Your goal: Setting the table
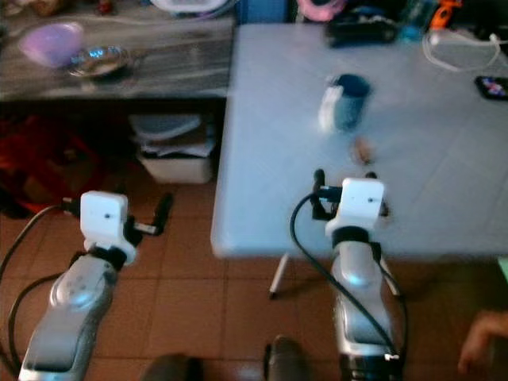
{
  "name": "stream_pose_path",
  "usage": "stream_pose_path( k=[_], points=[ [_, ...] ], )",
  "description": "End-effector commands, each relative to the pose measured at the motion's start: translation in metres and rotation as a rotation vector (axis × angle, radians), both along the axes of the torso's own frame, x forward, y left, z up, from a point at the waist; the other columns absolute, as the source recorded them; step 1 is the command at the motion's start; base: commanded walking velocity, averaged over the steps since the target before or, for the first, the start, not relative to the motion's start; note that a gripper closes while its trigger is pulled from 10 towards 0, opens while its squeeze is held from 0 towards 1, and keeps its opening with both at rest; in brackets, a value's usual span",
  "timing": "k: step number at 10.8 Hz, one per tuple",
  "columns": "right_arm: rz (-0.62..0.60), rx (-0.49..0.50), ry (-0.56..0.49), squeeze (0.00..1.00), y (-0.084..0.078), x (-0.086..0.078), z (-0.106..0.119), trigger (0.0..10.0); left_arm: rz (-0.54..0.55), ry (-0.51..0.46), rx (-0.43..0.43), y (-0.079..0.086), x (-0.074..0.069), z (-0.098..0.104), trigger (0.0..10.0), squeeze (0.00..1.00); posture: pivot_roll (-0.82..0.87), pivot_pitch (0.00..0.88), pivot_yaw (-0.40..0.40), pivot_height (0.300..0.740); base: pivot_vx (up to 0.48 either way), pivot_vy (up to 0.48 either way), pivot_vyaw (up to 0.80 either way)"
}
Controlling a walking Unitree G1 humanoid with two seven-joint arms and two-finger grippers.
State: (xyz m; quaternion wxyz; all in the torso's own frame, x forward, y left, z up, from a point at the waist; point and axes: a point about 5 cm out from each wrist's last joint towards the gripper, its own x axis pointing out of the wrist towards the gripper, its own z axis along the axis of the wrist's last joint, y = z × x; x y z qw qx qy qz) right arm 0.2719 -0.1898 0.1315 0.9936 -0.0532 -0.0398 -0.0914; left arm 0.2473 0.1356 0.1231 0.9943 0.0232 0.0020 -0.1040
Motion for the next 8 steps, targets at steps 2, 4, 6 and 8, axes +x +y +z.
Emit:
stream_pose_path(
  k=[2, 4, 6, 8],
  points=[
    [-0.007, 0.023, 0.008, 0.0, 0.003, 0.001, -0.002, 10.0, 0.038, -0.011, 0.01, 0.013, -0.002, 0.003, 10.0, 0.0, 0.02, 0.147, 0.023, 0.74, 0.298, 0.0, 0.0],
    [-0.019, 0.002, 0.047, 0.0, 0.002, 0.0, -0.007, 10.0, 0.039, -0.003, 0.002, 0.013, -0.003, 0.002, 10.0, 0.0, 0.03, 0.161, 0.023, 0.74, 0.0, 0.0, 0.0],
    [-0.059, 0.002, 0.117, 0.0, -0.003, -0.002, -0.018, 10.0, 0.046, -0.008, 0.008, 0.015, -0.004, 0.004, 10.0, 0.0, 0.03, 0.175, 0.02, 0.74, 0.0, 0.0, 0.0],
    [-0.051, 0.001, 0.15, 0.0, 0.0, -0.007, -0.024, 10.0, 0.06, -0.007, 0.007, 0.019, -0.004, 0.004, 10.0, 0.0, 0.03, 0.19, 0.015, 0.74, 0.0, 0.0, 0.0]
  ],
)
